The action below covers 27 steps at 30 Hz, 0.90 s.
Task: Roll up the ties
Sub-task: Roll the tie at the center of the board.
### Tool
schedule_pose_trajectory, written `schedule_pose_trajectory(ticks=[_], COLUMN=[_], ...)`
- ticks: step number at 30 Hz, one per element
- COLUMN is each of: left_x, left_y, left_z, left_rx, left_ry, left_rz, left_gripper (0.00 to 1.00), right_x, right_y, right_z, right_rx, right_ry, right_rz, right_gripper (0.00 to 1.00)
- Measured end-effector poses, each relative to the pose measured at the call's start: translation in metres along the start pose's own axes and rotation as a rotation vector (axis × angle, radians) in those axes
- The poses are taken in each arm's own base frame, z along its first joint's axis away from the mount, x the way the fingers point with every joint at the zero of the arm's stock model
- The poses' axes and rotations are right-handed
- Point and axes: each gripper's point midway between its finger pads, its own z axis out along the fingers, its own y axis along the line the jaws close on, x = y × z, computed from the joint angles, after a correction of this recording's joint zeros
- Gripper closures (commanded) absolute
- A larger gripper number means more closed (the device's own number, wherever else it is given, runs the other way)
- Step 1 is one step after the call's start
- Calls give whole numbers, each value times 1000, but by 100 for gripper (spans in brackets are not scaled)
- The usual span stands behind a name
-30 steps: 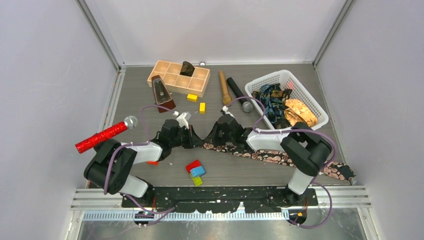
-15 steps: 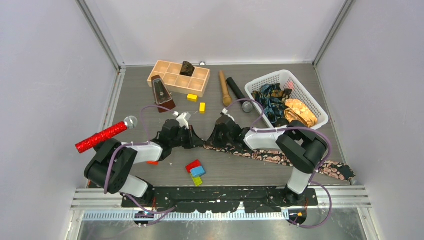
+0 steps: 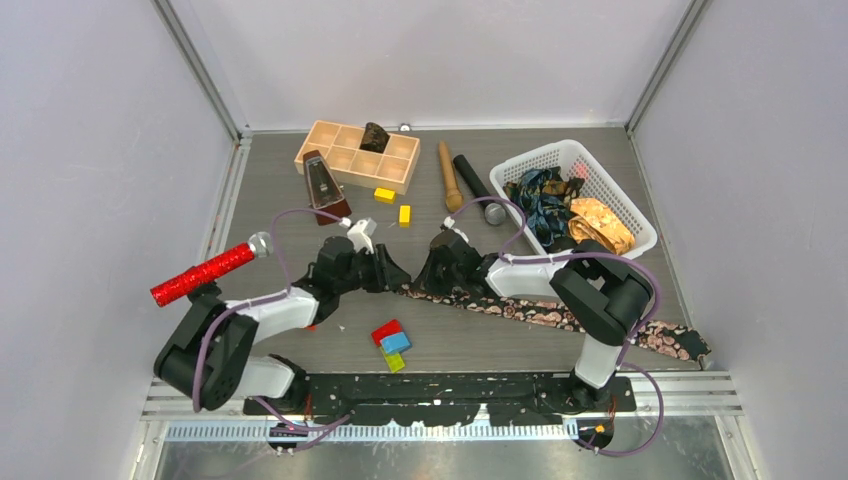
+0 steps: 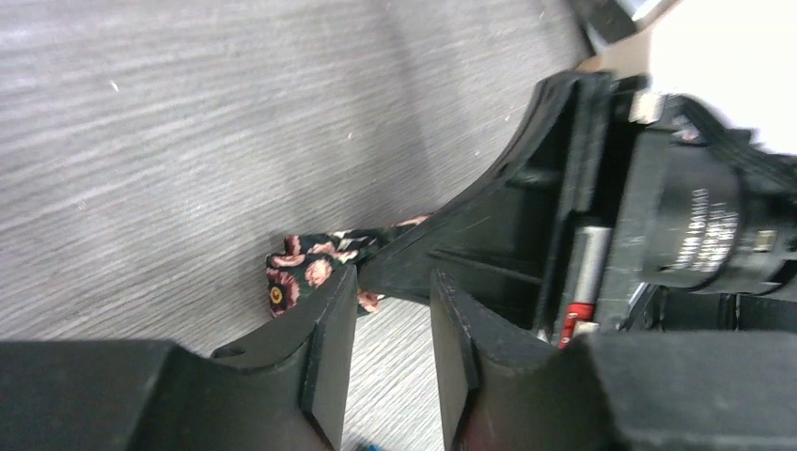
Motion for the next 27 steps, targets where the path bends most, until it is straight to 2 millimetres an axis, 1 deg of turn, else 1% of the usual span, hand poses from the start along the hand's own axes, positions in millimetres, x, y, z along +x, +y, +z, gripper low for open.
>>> schedule_pose_trajectory(ticks=[4,6,8,10,15,16,20,23,27], left_x=[-16,-19,-16,-12,1,3,8,10,12], left_y=[-7,-4,2,8,22,24,31,34,36], left_z=[-10,-11,-11,-10,-3,-2,1,3,4], left_rx=[-7,-28,-60,-82,-123,-130,-148,-156,-159], left_ry=[-65,-77,-71,-59,-17,-10,5,11,15], left_rz=[19,20,13,5,-24,-29,-36,-39,-40], left_gripper=[52,50,48,50,65,66,65,60,59], right_x=[0,0,0,0,0,0,0,0,0], right_y=[0,1,1,1,1,1,1,1,1], right_z=[1,1,1,1,1,1,1,1,1], right_rx=[0,0,0,0,0,0,0,0,0], right_ry=[1,0,1,1,1,1,1,1,1], right_rz=[0,0,0,0,3,3,3,3,3], right_gripper=[100,100,100,100,100,100,100,100,100])
